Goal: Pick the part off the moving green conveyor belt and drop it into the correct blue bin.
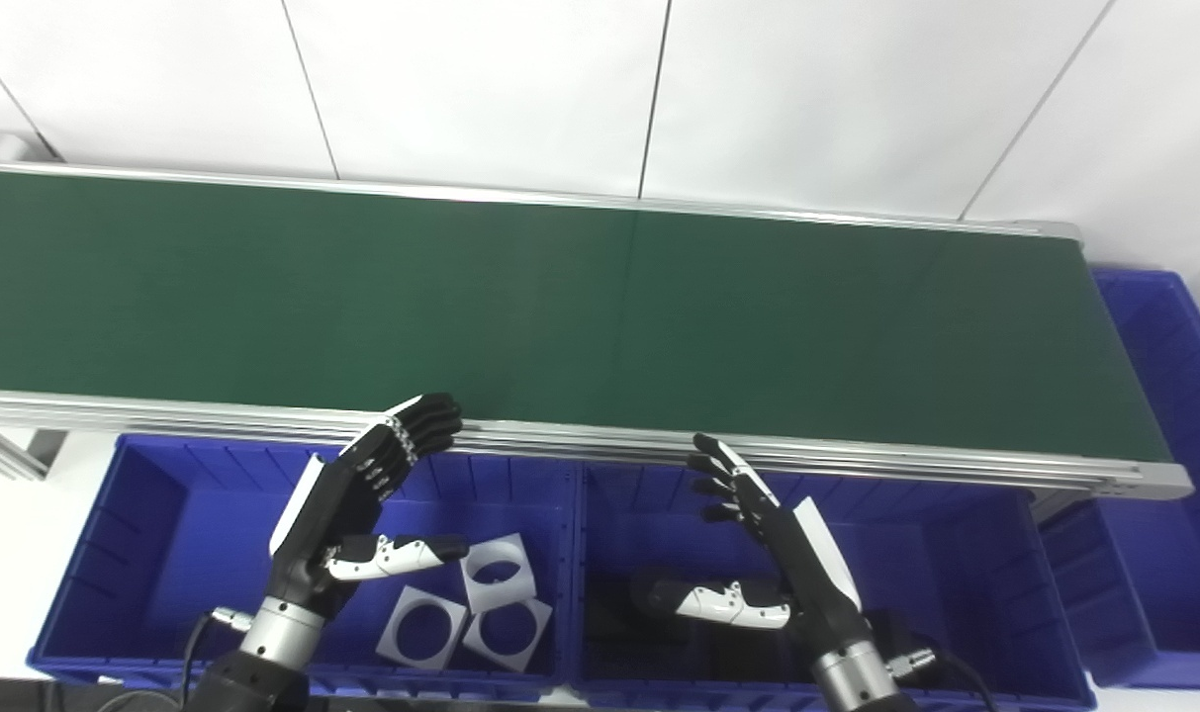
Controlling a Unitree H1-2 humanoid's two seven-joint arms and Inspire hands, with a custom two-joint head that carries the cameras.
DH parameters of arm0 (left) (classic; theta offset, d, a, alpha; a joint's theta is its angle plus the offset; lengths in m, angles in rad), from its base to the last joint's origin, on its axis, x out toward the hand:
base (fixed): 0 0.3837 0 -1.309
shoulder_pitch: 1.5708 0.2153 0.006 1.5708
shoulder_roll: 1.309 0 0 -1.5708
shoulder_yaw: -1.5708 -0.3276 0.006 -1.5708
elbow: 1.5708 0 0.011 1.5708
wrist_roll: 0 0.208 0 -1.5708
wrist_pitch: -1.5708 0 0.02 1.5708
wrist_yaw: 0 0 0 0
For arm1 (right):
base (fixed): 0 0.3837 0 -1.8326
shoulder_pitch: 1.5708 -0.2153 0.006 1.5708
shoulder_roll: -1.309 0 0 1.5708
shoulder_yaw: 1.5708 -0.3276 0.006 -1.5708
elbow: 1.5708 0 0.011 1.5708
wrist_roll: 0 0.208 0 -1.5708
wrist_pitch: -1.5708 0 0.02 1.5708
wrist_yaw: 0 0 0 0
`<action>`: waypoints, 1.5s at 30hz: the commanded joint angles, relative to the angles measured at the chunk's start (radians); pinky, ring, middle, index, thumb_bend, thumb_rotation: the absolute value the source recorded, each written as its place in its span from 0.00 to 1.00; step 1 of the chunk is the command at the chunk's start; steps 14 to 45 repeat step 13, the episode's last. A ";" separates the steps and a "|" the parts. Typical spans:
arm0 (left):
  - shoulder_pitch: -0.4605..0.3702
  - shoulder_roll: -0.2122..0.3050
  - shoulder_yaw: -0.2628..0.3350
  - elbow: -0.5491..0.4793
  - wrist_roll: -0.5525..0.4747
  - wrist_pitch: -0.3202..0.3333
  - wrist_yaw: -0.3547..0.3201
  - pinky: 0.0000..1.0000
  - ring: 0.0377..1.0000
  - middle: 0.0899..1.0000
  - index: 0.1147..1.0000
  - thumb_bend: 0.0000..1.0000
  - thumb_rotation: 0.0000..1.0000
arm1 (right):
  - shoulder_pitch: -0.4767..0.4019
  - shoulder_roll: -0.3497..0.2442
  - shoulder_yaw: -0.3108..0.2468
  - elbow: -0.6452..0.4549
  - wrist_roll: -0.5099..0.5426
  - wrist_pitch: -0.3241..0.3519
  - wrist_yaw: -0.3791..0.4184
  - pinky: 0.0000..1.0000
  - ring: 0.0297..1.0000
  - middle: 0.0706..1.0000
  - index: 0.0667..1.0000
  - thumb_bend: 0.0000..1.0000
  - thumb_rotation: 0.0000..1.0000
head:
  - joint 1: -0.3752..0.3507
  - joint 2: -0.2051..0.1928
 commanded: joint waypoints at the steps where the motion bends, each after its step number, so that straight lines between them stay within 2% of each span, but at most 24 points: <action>1: -0.011 0.010 0.006 -0.023 0.000 -0.042 -0.001 0.83 0.83 0.82 0.80 0.81 0.18 | -0.008 0.007 0.004 -0.011 -0.011 -0.041 -0.022 0.72 0.83 0.87 0.93 0.93 0.48 | 0.003 -0.001; 2: -0.012 0.010 0.006 -0.021 0.003 -0.042 -0.001 0.83 0.83 0.82 0.80 0.81 0.18 | -0.007 0.007 0.004 -0.008 -0.013 -0.045 -0.025 0.72 0.82 0.87 0.93 0.93 0.48 | 0.025 -0.006; 7: -0.014 0.009 0.003 -0.013 0.005 -0.042 -0.004 0.83 0.82 0.81 0.79 0.83 0.18 | -0.002 0.008 0.001 -0.010 -0.008 -0.041 -0.029 0.72 0.83 0.88 0.93 0.93 0.48 | 0.044 -0.012; 12: -0.013 0.008 0.001 -0.010 -0.001 -0.043 -0.009 0.82 0.81 0.80 0.79 0.83 0.17 | -0.004 0.006 0.002 -0.009 0.002 -0.043 -0.030 0.74 0.84 0.88 0.93 0.93 0.45 | 0.047 -0.016; 45: -0.013 0.007 0.000 -0.012 0.002 -0.042 -0.008 0.82 0.81 0.80 0.79 0.84 0.16 | -0.004 0.006 0.002 -0.008 0.000 -0.043 -0.031 0.74 0.83 0.88 0.93 0.93 0.45 | 0.047 -0.016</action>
